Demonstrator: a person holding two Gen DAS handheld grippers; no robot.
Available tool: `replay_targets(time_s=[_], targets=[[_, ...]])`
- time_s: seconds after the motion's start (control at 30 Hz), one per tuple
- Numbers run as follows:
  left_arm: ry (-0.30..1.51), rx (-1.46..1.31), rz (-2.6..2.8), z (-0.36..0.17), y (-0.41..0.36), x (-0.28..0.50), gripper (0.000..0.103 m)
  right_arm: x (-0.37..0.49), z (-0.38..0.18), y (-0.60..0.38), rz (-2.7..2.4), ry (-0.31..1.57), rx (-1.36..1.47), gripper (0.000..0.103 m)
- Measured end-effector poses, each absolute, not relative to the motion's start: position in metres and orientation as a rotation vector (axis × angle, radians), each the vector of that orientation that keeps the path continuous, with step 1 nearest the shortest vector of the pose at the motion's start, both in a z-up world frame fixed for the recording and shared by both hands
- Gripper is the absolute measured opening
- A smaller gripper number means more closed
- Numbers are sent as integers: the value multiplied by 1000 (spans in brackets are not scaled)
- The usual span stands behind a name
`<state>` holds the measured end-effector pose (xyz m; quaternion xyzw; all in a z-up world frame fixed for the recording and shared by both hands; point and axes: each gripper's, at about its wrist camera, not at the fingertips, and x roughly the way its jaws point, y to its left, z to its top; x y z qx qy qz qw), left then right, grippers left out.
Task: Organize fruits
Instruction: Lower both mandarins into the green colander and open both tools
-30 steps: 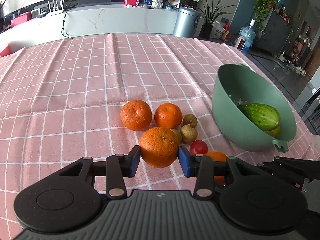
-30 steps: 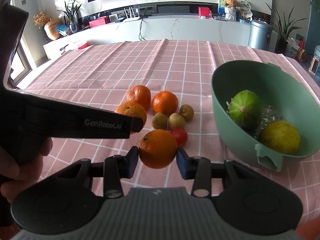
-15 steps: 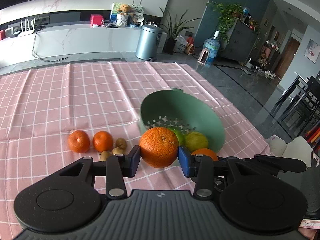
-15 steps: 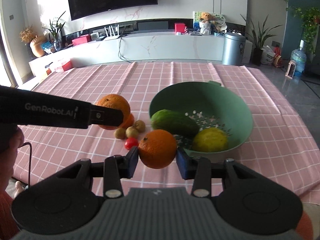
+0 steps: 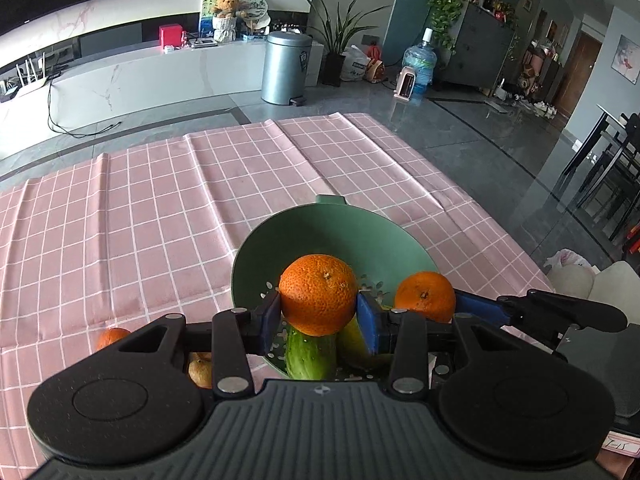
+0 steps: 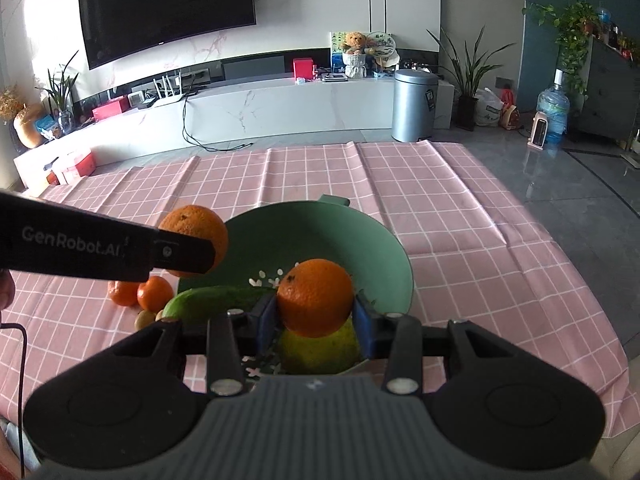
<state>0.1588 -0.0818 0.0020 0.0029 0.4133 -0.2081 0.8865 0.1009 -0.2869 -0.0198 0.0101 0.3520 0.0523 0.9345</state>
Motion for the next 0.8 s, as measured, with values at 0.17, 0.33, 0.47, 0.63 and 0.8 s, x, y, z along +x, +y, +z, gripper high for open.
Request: replay_targets(time_s=[0.17,0.33,0.47,0.63,0.8], targets=[[919,25,-397,-14,-80,180,46,128,-32,-288,84,751,19,38],[966,47,-387,-26,-81,196,46,147,-45,-284,91,782,6,38],[992,68,-391,-35,-85,205,46,156,-52,-282,99,800,4,38],[1008,90,-399,-42,-89,210,47,163,-59,-282,107,827,8,38],[1012,101,-390,-45,-91,213,47,165,-61,-282,109,830,6,38]])
